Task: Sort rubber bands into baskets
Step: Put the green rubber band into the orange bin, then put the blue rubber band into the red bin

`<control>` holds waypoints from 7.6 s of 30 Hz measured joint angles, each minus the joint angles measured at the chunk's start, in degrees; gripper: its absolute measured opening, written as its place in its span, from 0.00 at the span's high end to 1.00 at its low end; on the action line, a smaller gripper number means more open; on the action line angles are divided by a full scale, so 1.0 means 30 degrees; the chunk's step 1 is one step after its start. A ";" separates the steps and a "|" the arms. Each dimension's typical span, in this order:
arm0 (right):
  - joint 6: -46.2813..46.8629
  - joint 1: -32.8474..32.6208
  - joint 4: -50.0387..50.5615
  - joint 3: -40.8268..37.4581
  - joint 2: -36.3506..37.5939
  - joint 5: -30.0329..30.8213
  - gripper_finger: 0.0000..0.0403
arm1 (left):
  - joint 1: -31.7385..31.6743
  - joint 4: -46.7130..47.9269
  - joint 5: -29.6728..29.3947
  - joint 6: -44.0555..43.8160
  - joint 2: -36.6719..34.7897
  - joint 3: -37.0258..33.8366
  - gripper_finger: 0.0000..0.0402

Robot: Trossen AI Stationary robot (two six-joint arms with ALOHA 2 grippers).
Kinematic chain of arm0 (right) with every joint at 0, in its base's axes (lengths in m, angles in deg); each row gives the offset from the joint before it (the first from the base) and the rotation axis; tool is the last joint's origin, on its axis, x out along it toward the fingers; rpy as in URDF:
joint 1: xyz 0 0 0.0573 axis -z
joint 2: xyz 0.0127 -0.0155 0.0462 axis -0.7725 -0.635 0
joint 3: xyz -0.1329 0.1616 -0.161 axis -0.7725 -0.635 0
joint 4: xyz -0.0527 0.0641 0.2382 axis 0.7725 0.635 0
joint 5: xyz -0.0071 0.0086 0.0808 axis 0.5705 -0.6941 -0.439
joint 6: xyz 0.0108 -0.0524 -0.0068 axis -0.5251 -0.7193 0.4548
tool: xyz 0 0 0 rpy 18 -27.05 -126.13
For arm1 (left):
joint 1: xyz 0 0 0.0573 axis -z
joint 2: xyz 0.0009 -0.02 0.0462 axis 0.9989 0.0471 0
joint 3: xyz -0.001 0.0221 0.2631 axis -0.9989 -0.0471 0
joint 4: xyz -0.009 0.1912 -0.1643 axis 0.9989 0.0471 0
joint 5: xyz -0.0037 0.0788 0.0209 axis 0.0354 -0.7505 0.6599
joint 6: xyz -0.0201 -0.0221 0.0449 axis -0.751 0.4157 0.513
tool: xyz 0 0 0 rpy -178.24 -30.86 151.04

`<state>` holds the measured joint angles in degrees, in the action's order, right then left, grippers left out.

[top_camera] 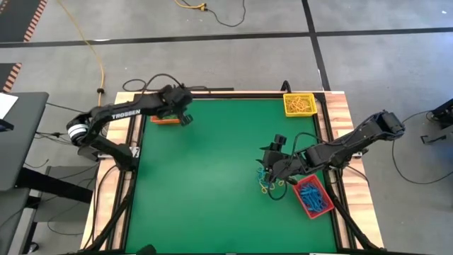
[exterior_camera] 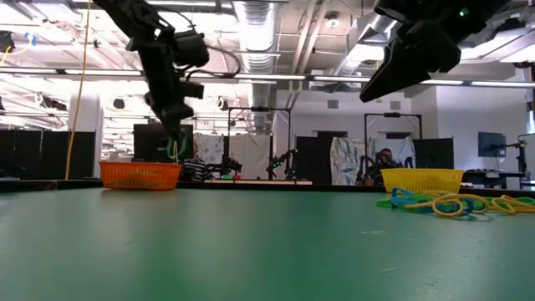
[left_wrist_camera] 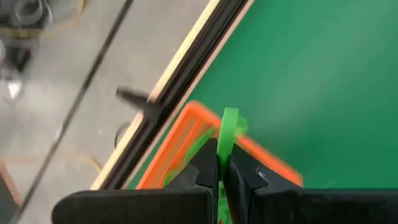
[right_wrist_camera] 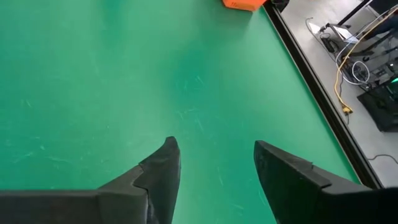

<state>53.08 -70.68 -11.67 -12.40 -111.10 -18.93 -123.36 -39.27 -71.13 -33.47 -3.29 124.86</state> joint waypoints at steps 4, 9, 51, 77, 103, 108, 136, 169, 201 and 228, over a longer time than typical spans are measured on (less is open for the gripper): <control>-0.0187 0.0000 0.0029 0.0000 0.0007 0.0000 0.42 | -0.1354 0.1217 0.0455 -0.0391 0.0000 0.0000 1.00; -0.0191 0.0000 0.0081 0.0000 0.0007 0.0000 0.42 | -0.2631 0.2669 0.0692 -0.0637 0.0000 0.0000 1.00; 0.3582 -0.0168 -0.0616 -0.2262 0.0013 -0.3283 0.42 | 0.4060 -0.3123 0.8483 -0.1778 0.0193 -0.0015 0.62; 0.7672 -0.0168 -0.1562 -0.2761 -0.2498 -0.6425 0.47 | 1.2452 -1.0691 0.4548 -0.2005 0.6850 -0.0022 0.62; 0.9338 -0.0095 -0.2750 -0.2747 -0.5224 -0.6798 0.61 | 1.4170 -1.3392 0.4549 -0.1759 0.7446 -0.0015 0.62; 0.9234 -0.0091 -0.2765 -0.2747 -0.4775 -0.6798 0.72 | 1.4259 -1.3385 0.4549 -0.1759 0.7446 -0.0015 0.62; 0.3126 -0.0537 -0.2601 0.0410 -0.3832 -0.6233 0.95 | 1.4266 -1.3443 0.4418 -0.1898 0.7439 -0.0015 0.62; 0.7328 0.0248 -0.1818 -0.2113 -0.4007 -0.7060 0.53 | 1.4434 -1.3674 0.4418 -0.2058 0.7439 -0.0015 0.62; 0.3893 -0.0996 -0.2697 -0.1146 -0.3922 -0.5211 0.97 | 1.4441 -1.3946 0.4418 -0.1978 0.7439 -0.0015 0.62; 0.4347 -0.2586 0.1970 0.1042 -0.0495 -0.0542 0.97 | 1.4390 -1.4837 0.4425 -0.1847 0.7431 -0.0590 0.62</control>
<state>66.12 -78.44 -5.76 -9.27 -112.58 -20.55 -80.19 -83.78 -57.86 -39.01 19.00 123.09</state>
